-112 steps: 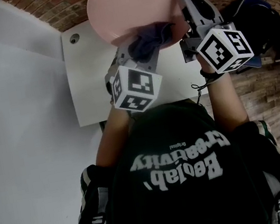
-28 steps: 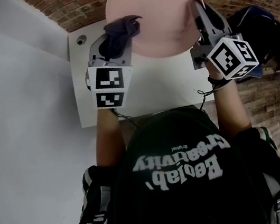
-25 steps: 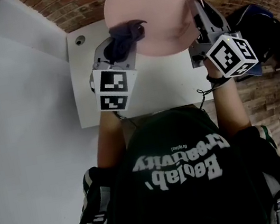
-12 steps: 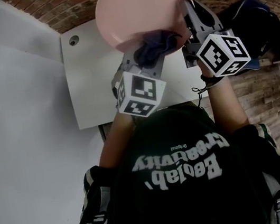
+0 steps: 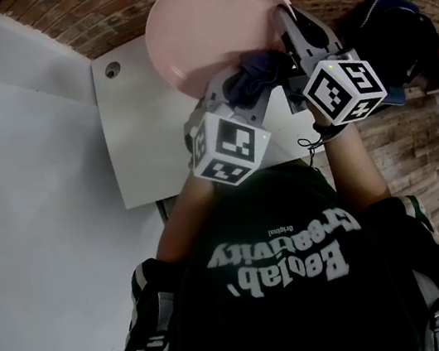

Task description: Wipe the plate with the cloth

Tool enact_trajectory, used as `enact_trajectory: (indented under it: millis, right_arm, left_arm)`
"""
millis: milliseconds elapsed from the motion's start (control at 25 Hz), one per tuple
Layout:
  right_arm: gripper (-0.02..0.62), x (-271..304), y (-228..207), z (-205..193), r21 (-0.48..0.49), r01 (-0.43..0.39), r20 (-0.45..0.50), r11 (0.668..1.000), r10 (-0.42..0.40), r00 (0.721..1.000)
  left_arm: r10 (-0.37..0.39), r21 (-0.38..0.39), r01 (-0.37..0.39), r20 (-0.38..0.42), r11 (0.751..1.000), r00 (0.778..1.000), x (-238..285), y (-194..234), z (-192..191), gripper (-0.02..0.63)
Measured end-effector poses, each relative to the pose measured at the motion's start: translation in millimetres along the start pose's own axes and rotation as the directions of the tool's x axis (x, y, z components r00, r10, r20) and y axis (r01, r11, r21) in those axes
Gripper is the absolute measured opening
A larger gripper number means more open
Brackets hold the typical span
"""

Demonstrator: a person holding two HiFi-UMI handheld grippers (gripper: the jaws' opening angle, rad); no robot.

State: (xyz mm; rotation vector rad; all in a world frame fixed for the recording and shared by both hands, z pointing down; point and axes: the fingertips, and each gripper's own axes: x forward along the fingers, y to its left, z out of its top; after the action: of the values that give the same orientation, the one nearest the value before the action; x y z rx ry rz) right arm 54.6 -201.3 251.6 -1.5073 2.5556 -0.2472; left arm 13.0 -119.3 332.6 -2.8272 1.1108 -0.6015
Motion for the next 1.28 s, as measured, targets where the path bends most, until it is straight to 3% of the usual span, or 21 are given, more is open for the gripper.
enact_trajectory:
  millis: [320, 560, 880, 1280]
  right_arm:
    - [0.008, 3.1, -24.0, -56.8, 0.129, 0.031, -0.170, 0.991, -0.008, 0.985]
    - [0.009, 4.7, -41.1, -118.2, 0.254, 0.073, -0.293, 0.964, 0.004, 0.956]
    - [0.009, -13.5, -74.1, -222.9, 0.272, 0.203, -0.498, 0.941, -0.043, 0.866]
    - [0.011, -34.1, -101.2, -312.6, 0.269, 0.305, -0.651, 0.914, -0.061, 0.756]
  left_arm:
    - [0.152, -0.034, -0.149, 0.125, 0.988, 0.980, -30.3, 48.7, 11.1, 0.132]
    - [0.212, -0.118, -0.190, 0.221, 0.975, 0.952, -48.6, 71.0, 17.7, 0.132]
    - [0.241, -0.169, -0.205, 0.233, 0.964, 0.942, -55.6, 79.3, 14.3, 0.132]
    - [0.269, -0.185, -0.231, 0.214, 0.955, 0.939, -51.1, 88.7, 2.2, 0.133]
